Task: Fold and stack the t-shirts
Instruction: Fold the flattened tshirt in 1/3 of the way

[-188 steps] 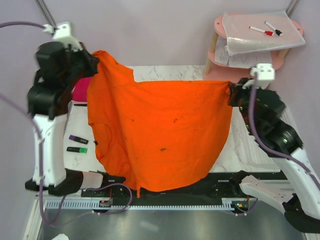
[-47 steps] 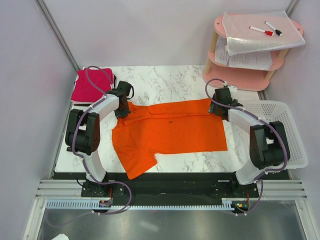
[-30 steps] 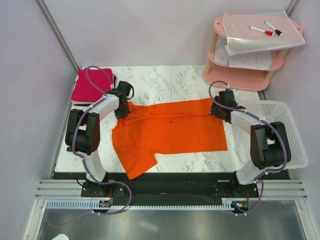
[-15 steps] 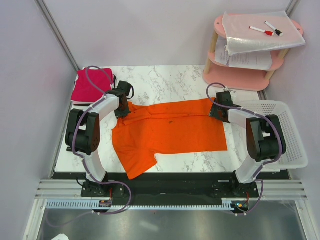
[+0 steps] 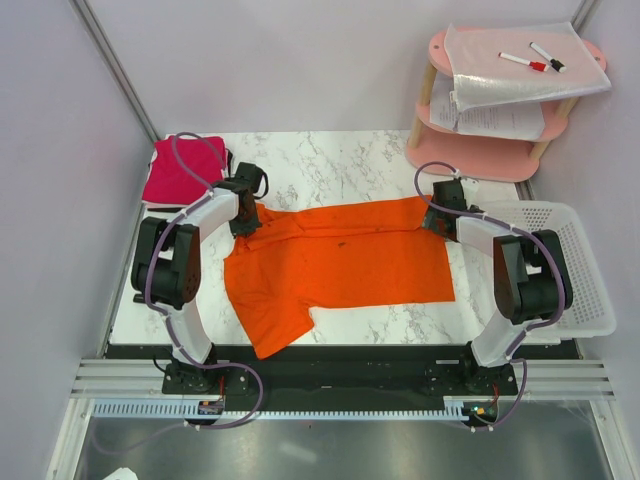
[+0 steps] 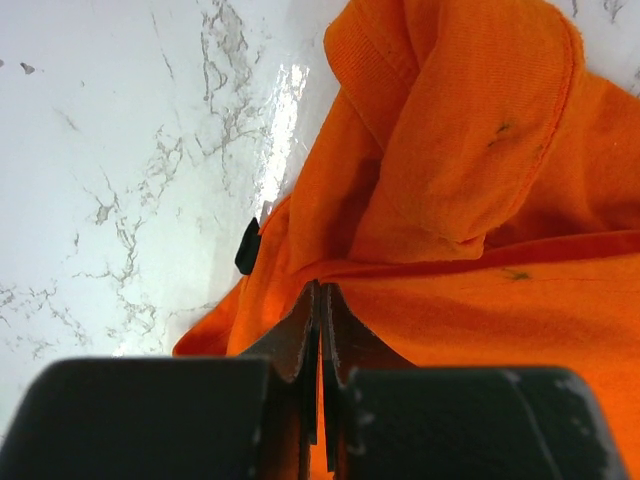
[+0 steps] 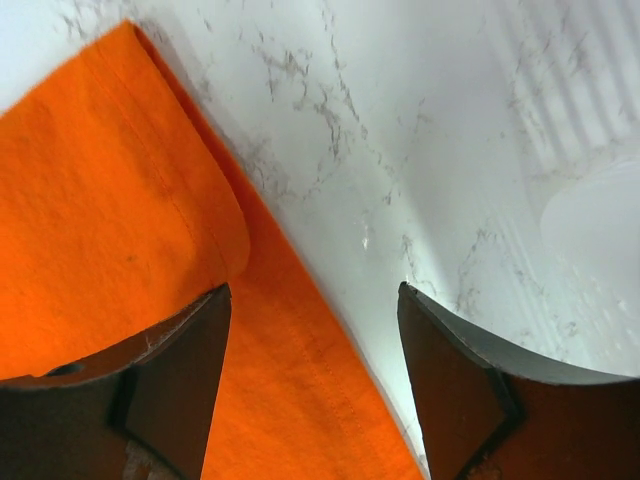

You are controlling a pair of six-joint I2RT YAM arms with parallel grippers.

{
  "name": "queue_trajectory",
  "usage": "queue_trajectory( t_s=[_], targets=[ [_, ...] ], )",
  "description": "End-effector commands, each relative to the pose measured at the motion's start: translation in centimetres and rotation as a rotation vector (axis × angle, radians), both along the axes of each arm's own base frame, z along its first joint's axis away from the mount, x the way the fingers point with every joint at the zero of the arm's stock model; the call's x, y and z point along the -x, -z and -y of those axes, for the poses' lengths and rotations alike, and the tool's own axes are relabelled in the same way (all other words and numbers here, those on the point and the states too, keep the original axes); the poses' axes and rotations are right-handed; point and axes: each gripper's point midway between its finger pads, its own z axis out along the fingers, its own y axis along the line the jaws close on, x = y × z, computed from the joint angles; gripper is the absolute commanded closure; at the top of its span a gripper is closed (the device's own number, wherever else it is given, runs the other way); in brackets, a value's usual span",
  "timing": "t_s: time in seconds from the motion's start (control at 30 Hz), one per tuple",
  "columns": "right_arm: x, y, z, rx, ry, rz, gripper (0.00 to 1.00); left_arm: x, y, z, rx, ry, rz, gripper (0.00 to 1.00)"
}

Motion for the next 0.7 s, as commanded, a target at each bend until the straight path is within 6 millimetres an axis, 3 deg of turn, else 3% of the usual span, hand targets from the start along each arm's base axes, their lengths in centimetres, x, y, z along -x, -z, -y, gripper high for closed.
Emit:
queue_trajectory(
  t_s=[0.0,0.23,0.4,0.5,0.6,0.67],
  targets=[
    [-2.8,-3.3,0.9,0.026,0.064,0.116,0.25,-0.5,0.4,-0.5,-0.028,0.003,0.007,0.98],
    [-3.1,-2.6,1.7,0.059,0.109,0.112,0.24,-0.4,0.6,-0.5,-0.032,0.005,0.002,0.98],
    [-2.6,-3.9,2.2,0.072,0.139,0.137,0.24,-0.4,0.8,-0.6,-0.037,0.004,-0.003,0.98],
    [-2.4,-6.1,2.5,0.073,0.147,0.194,0.25,-0.3,0.7,-0.6,-0.037,0.004,-0.003,0.98],
    [-2.2,-9.8,2.7,0.063,0.154,0.297,0.25,-0.4,0.6,-0.7,-0.038,0.002,-0.001,0.98],
    [-2.0,-11.0,2.6,0.054,0.147,0.331,0.26,-0.4,0.6,-0.6,-0.036,0.004,0.0,0.98]
  ],
)
